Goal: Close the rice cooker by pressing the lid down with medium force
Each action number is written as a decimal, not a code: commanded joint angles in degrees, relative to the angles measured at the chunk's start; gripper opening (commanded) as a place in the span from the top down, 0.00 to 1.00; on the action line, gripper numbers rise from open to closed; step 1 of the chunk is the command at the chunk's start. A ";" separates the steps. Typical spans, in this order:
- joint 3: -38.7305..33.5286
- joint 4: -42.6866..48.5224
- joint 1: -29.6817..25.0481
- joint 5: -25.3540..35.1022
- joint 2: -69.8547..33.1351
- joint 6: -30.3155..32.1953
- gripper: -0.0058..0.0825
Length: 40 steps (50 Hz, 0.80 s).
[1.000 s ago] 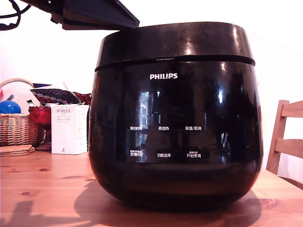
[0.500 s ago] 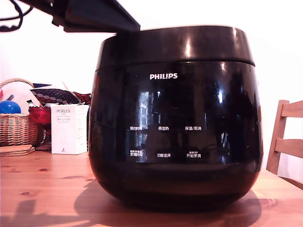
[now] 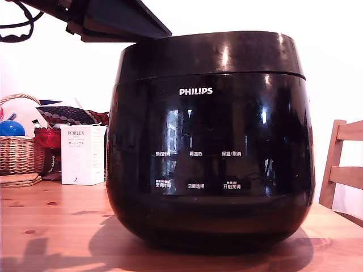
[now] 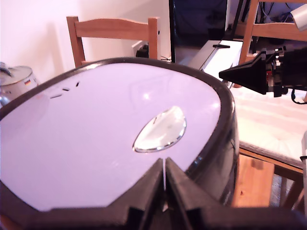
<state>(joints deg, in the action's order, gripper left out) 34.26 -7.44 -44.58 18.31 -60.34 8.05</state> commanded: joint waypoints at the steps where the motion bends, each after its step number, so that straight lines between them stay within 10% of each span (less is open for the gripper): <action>1: -5.49 3.08 0.13 -0.81 -2.34 -0.20 0.96; 40: 13.14 3.13 15.17 -13.31 3.10 3.39 0.96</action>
<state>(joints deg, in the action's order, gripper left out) 47.55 -4.34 -30.72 6.28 -57.32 10.07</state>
